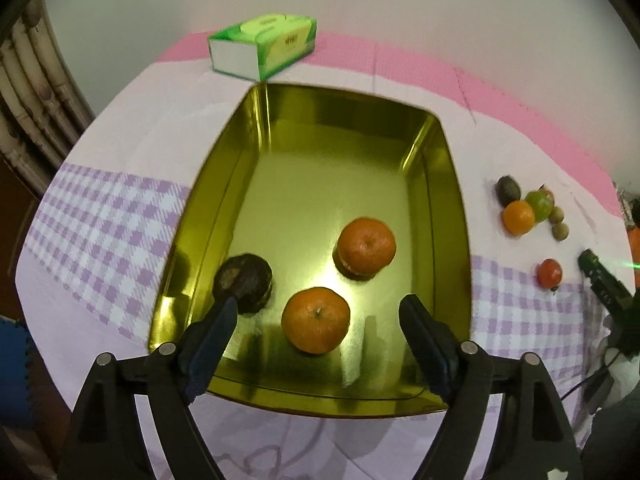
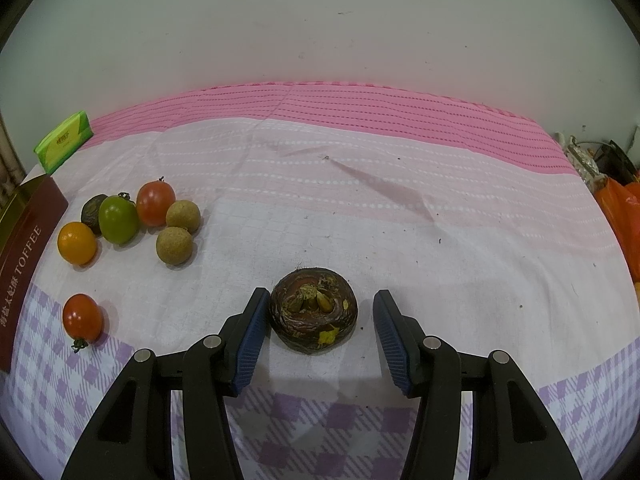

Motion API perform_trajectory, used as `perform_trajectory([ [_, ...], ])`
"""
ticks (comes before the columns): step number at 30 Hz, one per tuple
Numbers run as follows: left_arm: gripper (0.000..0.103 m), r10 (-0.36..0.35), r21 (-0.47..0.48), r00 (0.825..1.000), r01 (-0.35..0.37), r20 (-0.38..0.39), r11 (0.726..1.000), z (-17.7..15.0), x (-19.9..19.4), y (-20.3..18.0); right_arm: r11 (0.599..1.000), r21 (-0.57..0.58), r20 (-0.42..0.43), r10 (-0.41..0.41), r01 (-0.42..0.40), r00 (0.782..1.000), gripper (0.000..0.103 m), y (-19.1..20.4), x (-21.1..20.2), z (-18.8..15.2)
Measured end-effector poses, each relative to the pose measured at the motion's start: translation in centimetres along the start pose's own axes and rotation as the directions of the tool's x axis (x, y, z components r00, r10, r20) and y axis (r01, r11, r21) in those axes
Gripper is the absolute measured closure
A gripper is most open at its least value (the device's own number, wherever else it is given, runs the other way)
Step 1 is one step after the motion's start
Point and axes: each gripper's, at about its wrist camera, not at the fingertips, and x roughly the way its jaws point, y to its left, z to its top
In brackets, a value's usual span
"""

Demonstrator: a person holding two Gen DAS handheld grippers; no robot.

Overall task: Organize fruits
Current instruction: 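Lift the open left gripper away from the tray, then carry the yellow-spotted dark brown fruit into the tin tray and open the right gripper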

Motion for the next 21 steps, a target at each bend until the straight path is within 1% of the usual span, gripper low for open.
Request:
perform_trajectory([
  [2, 0.021, -0.006, -0.011, 1.000, 0.006, 0.014, 1.000, 0.3, -0.8, 0.5, 1.000, 0.003, -0.001, -0.001, 0.001, 1.000, 0.049, 0.0, 0.0, 0.0],
  [6, 0.019, 0.010, -0.031, 0.999, -0.009, 0.049, 0.999, 0.5, -2.5, 1.6, 1.000, 0.002, -0.001, -0.002, 0.002, 1.000, 0.049, 0.1, -0.1, -0.1],
  [10, 0.012, 0.035, -0.055, 0.998, -0.032, 0.051, 0.998, 0.6, -3.2, 3.0, 1.000, 0.004, -0.001, -0.003, 0.003, 1.000, 0.049, 0.1, -0.1, -0.2],
  [13, 0.010, 0.058, -0.064, 0.997, -0.055, 0.047, 0.996, 0.3, -3.1, 3.8, 1.000, 0.004, 0.000, -0.005, 0.005, 1.000, 0.054, 0.2, -0.2, -0.3],
  [15, 0.009, 0.072, -0.086, 0.996, -0.068, 0.046, 0.994, 0.1, -3.2, 4.8, 1.000, 0.005, -0.003, -0.006, 0.006, 1.000, 0.061, 0.3, -0.3, -0.4],
  [18, 0.008, 0.077, -0.121, 0.995, -0.070, 0.058, 0.990, -0.1, -3.4, 5.8, 1.000, 0.006, -0.010, -0.013, 0.013, 1.000, 0.061, 0.5, -0.3, -0.3],
  [21, 0.008, 0.092, -0.134, 0.993, -0.082, 0.071, 0.988, -0.3, -3.4, 6.2, 1.000, 0.006, -0.019, -0.021, 0.021, 1.000, 0.061, 0.5, -0.4, -0.2],
])
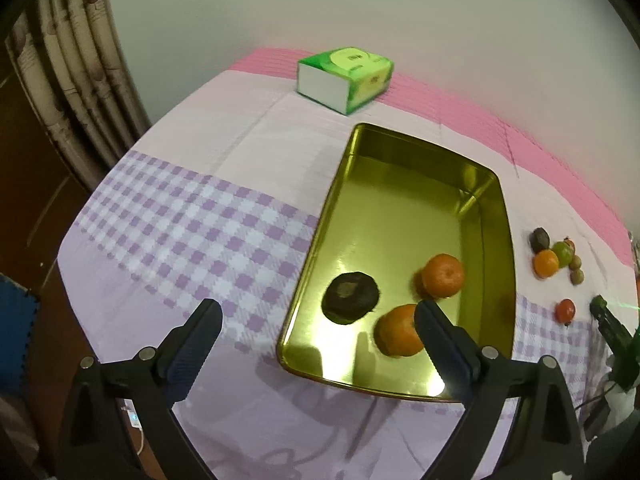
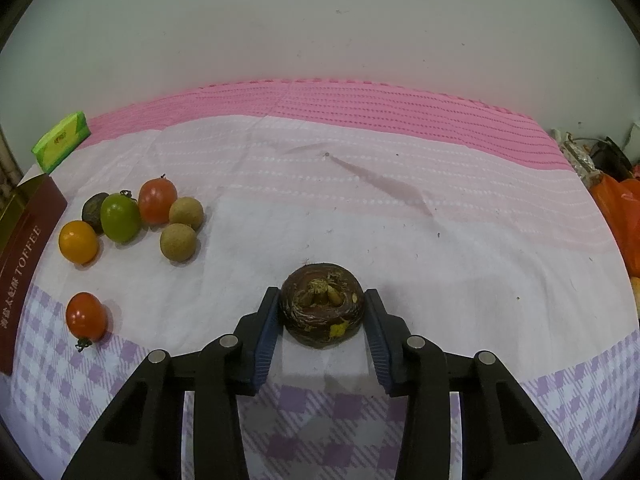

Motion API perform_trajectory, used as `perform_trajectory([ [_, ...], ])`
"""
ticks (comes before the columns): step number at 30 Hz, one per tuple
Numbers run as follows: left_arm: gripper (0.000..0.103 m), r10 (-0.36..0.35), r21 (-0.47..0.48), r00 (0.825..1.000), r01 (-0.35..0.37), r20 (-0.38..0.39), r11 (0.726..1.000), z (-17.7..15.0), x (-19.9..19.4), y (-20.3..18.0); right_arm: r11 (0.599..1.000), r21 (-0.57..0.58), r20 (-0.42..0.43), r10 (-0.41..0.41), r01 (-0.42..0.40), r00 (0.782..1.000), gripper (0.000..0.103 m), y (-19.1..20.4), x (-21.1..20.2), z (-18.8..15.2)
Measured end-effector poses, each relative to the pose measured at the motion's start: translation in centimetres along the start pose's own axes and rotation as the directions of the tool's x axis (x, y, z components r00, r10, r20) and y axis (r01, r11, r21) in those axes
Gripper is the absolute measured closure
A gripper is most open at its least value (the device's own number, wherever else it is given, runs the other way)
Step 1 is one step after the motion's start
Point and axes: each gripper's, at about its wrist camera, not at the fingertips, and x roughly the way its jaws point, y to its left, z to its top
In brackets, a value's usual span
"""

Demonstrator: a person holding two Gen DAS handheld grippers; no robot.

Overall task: Organize fruits
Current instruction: 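Carry the yellow-spotted dark brown fruit into the tin tray and open the right gripper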

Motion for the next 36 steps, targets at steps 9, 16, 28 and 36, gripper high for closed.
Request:
perform_trajectory([
  [9, 0.004, 0.022, -0.040, 0.999, -0.021, 0.023, 0.999, 0.0, 0.5, 1.1, 1.000, -0.021, -0.005, -0.011, 0.011, 1.000, 0.061, 1.6, -2.0, 0.6],
  [16, 0.001, 0.026, -0.071, 0.999, -0.023, 0.045, 0.997, 0.2, 0.1, 1.9, 0.989, -0.112, 0.050, 0.099, -0.093, 0.994, 0.061, 7.1, -5.4, 2.4],
  [28, 0.001, 0.121, -0.122, 0.991, -0.113, 0.059, 0.986, 0.4, -0.2, 3.3, 0.833, -0.390, -0.024, 0.416, -0.392, 0.909, 0.061, 24.3, -10.3, 2.2],
  [36, 0.001, 0.118, -0.129, 0.992, -0.111, 0.045, 0.985, 0.4, 0.1, 3.5, 0.746, -0.498, -0.117, 0.447, -0.442, 0.887, 0.061, 31.1, -9.3, -0.2],
])
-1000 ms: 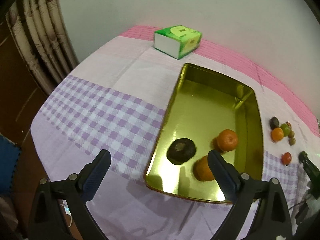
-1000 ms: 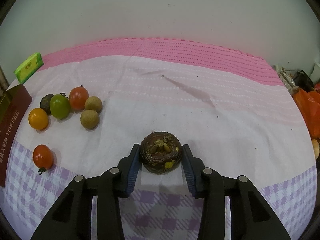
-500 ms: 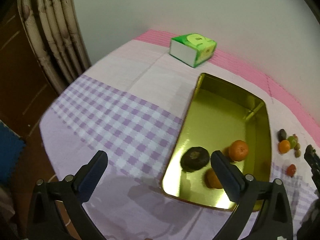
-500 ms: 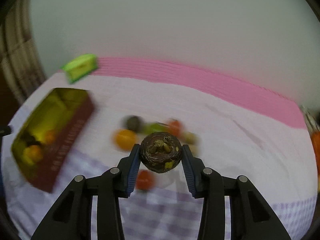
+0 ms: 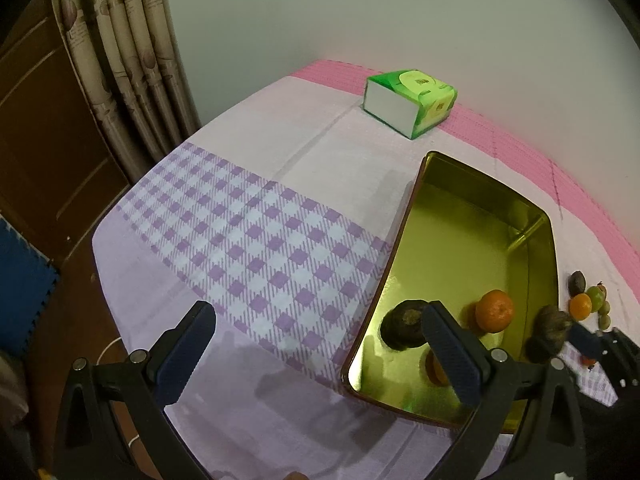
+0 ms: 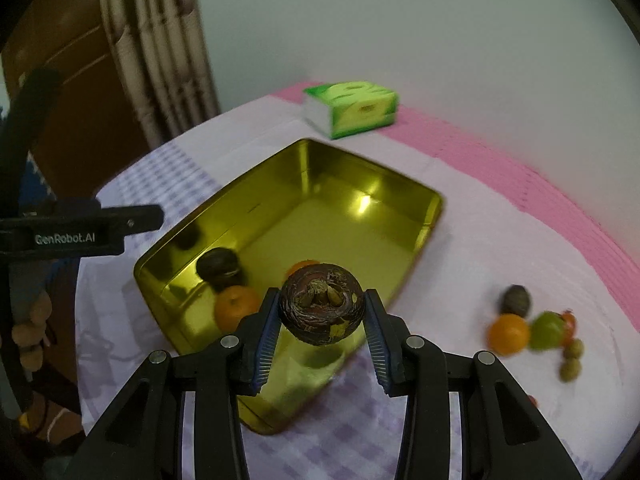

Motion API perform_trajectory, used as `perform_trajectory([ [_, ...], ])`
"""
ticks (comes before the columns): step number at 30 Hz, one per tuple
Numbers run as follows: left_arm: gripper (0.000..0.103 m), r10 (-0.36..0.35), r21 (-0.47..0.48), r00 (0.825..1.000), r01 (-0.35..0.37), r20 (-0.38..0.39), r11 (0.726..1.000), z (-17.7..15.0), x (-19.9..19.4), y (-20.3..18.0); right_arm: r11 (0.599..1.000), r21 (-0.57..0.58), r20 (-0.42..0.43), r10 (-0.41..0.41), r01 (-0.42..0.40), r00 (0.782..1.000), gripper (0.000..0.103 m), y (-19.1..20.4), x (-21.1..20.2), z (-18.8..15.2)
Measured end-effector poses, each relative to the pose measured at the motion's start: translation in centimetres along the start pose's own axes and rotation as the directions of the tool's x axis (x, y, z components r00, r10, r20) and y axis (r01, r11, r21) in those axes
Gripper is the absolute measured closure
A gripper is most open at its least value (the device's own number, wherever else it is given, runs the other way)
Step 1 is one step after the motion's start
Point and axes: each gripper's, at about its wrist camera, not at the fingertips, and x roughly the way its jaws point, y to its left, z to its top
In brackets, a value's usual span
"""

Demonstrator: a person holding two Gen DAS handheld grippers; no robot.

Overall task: Organize fruits
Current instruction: 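Carry the yellow-spotted dark brown fruit into the tin tray and open the right gripper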

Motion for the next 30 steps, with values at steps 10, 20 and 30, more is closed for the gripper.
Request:
perform_trajectory([
  [10, 0.001, 0.001, -0.007, 1.000, -0.001, -0.004, 1.000, 0.0, 0.2, 0.2, 0.999, -0.048, -0.049, 0.001, -0.004, 0.999, 0.061, 1.3, 2.6, 0.2],
  [20, 0.001, -0.005, -0.006, 1.000, 0.005, -0.010, 1.000, -0.1, 0.3, 0.1, 0.999, -0.034, -0.069, -0.012, 0.009, 0.998, 0.061, 0.9, 3.7, 0.2],
  [30, 0.001, -0.034, -0.010, 0.999, 0.034, -0.016, 0.999, -0.1, 0.3, -0.1, 1.000, -0.019, -0.080, -0.008, 0.007, 0.997, 0.061, 0.6, 3.9, 0.0],
])
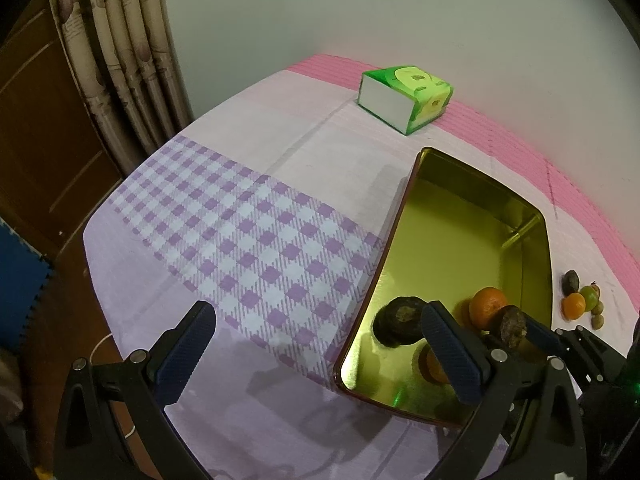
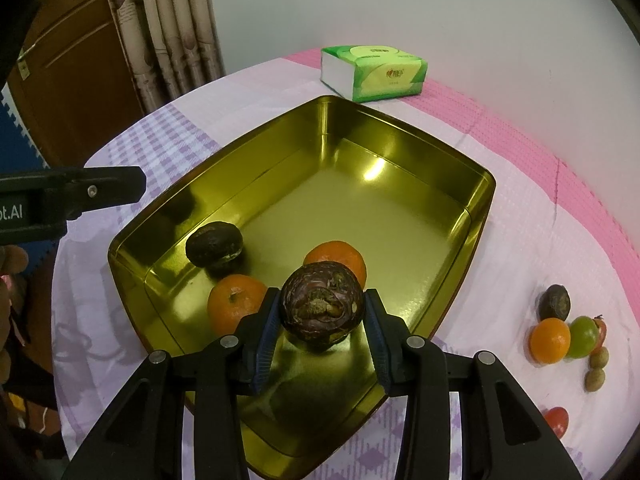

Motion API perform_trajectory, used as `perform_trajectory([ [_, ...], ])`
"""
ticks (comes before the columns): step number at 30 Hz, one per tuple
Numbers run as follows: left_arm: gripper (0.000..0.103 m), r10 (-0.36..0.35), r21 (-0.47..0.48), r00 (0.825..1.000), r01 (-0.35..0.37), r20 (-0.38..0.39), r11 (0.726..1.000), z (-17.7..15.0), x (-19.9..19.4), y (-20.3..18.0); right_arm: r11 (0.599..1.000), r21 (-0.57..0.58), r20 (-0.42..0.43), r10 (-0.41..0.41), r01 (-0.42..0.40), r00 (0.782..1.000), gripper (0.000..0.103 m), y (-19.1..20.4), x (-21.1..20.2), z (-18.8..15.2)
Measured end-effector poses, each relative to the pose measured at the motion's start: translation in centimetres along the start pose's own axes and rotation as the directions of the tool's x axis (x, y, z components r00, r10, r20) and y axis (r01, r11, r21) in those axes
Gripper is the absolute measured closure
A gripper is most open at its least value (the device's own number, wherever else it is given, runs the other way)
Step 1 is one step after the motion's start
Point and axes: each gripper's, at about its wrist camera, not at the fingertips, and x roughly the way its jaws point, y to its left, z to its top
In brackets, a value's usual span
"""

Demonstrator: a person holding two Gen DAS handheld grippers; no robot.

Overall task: Organize fruits
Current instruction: 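Carry the yellow-spotted dark brown fruit into the tin tray and open the right gripper, then grasp the red tomato on the table with the right gripper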

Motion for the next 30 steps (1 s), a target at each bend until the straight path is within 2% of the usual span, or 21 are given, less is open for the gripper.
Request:
perform_trajectory([
  [7, 0.001, -0.014, -0.001, 1.000, 0.014, -0.005, 1.000, 0.0, 0.0, 0.0, 1.000, 0.016, 0.005, 0.011, -0.011, 1.000, 0.060, -0.3, -0.1, 0.1],
  [16, 0.001, -0.021, 0.008, 1.000, 0.021, -0.002, 1.000, 0.0, -0.1, -0.3, 0.998, 0.059, 0.067, 0.021, -0.025, 0.998, 0.060, -1.1, -2.5, 0.4],
  [23, 0.001, -0.021, 0.010, 1.000, 0.021, -0.003, 1.000, 0.0, -0.1, -0.4, 0.989, 0.140, 0.127, -0.060, 0.042, 0.990, 0.060, -4.7, -6.2, -1.2],
  [30, 0.001, -0.024, 0.042, 1.000, 0.024, -0.002, 0.999, 0.0, -0.3, -1.2, 0.950, 0.269, 0.081, -0.186, 0.158, 0.979, 0.060, -11.2, -7.9, -5.0],
])
